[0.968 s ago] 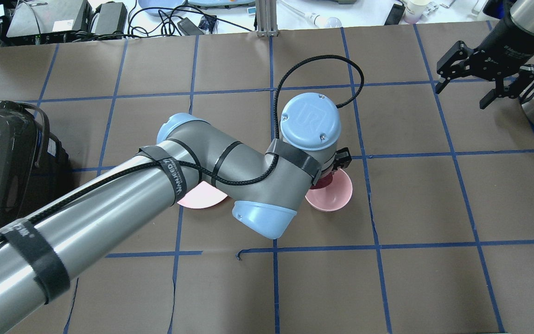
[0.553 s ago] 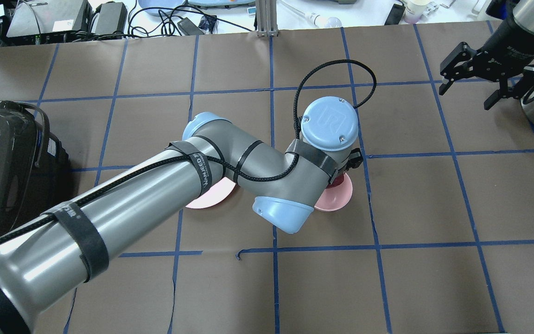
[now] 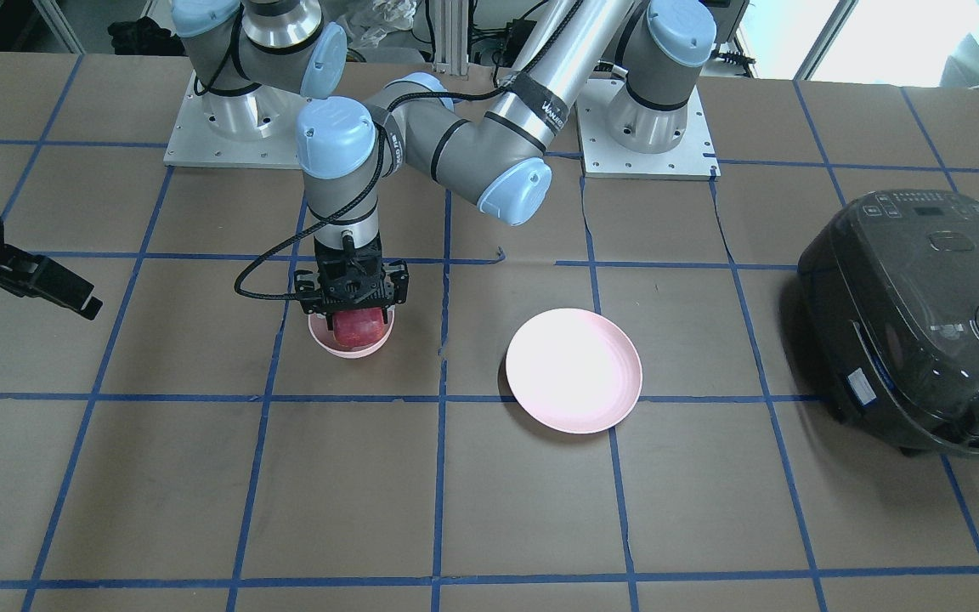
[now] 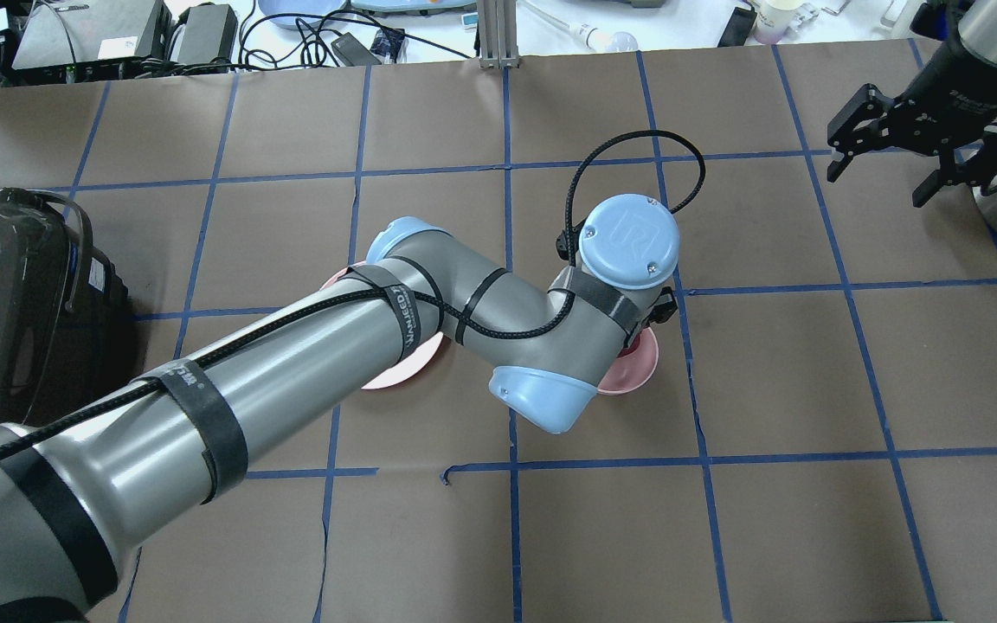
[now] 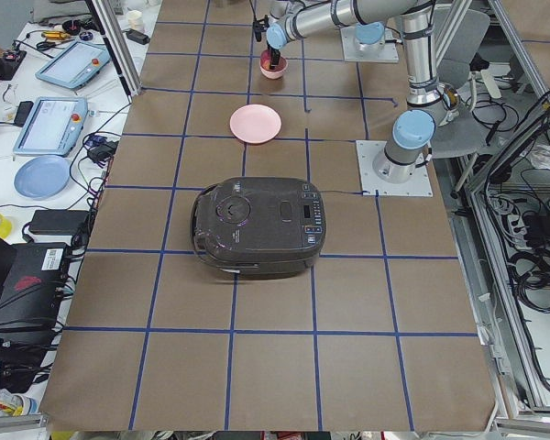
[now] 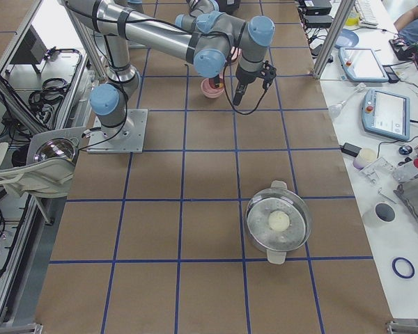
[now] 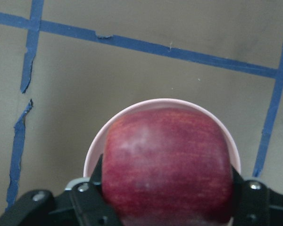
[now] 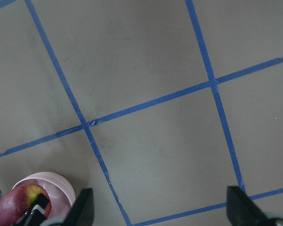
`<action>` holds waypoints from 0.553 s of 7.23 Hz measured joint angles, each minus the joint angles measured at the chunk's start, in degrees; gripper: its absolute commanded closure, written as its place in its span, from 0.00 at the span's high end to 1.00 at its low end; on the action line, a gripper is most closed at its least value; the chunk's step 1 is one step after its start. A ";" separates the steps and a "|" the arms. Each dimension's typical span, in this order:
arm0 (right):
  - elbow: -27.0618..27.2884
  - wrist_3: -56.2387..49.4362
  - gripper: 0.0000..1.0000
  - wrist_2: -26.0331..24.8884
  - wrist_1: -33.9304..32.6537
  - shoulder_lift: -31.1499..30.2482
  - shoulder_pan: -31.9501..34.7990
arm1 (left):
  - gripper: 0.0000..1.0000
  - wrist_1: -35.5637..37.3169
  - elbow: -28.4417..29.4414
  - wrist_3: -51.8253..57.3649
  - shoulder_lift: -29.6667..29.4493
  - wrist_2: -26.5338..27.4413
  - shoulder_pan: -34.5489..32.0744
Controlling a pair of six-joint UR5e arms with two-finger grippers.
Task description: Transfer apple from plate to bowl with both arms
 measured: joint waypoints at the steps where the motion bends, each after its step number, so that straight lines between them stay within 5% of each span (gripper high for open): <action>1: 0.03 -0.11 1.00 -0.28 0.21 -0.02 0.01 | 1.00 0.04 -0.15 -0.12 -0.06 0.02 -0.02; 4: 0.05 -0.11 1.00 -1.49 0.21 -0.24 -0.03 | 1.00 -0.47 -0.39 1.07 3.67 -1.22 1.34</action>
